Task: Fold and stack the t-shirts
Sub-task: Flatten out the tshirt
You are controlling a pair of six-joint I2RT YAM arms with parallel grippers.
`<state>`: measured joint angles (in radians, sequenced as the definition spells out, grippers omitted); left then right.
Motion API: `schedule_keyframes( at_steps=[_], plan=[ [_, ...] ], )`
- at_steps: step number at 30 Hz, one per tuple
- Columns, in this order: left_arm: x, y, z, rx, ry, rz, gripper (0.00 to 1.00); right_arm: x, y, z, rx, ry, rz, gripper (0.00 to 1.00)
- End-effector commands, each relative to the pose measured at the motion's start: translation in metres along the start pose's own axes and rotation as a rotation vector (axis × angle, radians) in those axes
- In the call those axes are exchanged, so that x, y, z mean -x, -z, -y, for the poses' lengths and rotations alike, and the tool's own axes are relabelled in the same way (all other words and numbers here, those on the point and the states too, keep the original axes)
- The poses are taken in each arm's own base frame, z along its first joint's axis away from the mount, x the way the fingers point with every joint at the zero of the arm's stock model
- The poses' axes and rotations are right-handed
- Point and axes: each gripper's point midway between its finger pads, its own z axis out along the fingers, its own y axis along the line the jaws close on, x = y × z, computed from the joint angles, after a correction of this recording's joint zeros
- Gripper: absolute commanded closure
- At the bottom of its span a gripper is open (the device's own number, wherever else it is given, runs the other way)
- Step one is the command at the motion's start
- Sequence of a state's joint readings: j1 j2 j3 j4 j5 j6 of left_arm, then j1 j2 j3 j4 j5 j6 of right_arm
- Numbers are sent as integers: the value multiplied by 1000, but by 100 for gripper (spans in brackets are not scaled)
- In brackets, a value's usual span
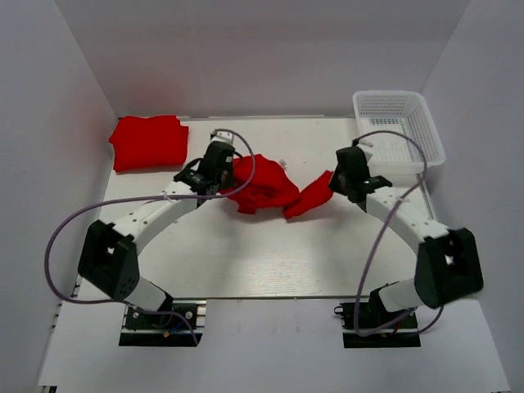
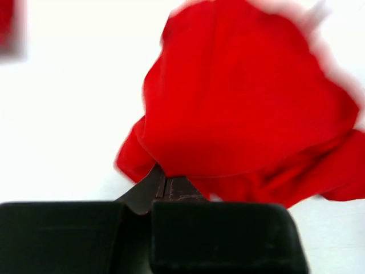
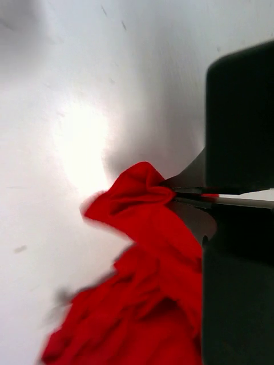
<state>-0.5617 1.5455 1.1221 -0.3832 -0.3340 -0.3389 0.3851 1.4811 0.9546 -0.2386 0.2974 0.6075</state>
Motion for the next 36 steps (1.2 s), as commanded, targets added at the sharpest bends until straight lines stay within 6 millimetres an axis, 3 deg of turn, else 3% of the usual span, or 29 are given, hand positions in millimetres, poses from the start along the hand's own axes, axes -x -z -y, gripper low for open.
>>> schedule_keyframes(
  at_steps=[1, 3, 4, 5, 7, 9, 10, 13, 14, 18, 21, 22, 23, 24, 27, 30, 33, 34, 36],
  plan=[
    [78, 65, -24, 59, -3, 214, 100, 94, 61, 8, -59, -30, 335, 100],
    [110, 97, -28, 55, -34, 283, 100, 131, 104, 18, -94, -38, 478, 100],
    [108, 100, -30, 57, -38, 277, 100, 141, 123, 21, -91, -50, 525, 100],
    [125, 116, -31, 53, -56, 312, 100, 148, 133, 21, -90, -45, 550, 100],
    [137, 142, -32, 47, -82, 350, 100, 167, 167, 29, -110, -42, 638, 100],
    [157, 170, -40, 59, -66, 413, 100, 185, 202, 38, -134, -75, 717, 100],
    [171, 192, -56, 100, -37, 473, 100, 194, 231, 49, -154, -108, 782, 100],
    [187, 230, -74, 134, -4, 558, 100, 206, 272, 66, -187, -155, 879, 100],
    [191, 242, -78, 138, 13, 586, 100, 210, 296, 76, -199, -174, 927, 100],
    [209, 302, -87, 70, 17, 712, 100, 225, 352, 84, -148, -225, 1047, 100],
    [217, 331, -80, -18, -25, 786, 100, 236, 393, 85, -103, -222, 1116, 100],
    [221, 349, -76, -76, -42, 827, 100, 237, 401, 86, -95, -221, 1128, 100],
    [223, 354, -70, -108, -64, 839, 100, 238, 406, 87, -97, -214, 1137, 100],
    [224, 369, -61, -182, -115, 869, 100, 243, 423, 88, -84, -222, 1164, 100],
    [225, 389, -51, -263, -153, 898, 100, 243, 443, 91, -53, -226, 1194, 100],
    [227, 384, -52, -248, -139, 888, 100, 241, 438, 86, -27, -214, 1185, 100],
    [222, 335, -58, -133, -92, 780, 100, 235, 401, 74, -19, -195, 1111, 100],
    [221, 308, -54, -98, -59, 716, 100, 223, 363, 65, -25, -157, 1028, 100],
    [203, 255, -64, 37, -45, 591, 100, 211, 326, 55, -14, -131, 944, 100]
  ],
)
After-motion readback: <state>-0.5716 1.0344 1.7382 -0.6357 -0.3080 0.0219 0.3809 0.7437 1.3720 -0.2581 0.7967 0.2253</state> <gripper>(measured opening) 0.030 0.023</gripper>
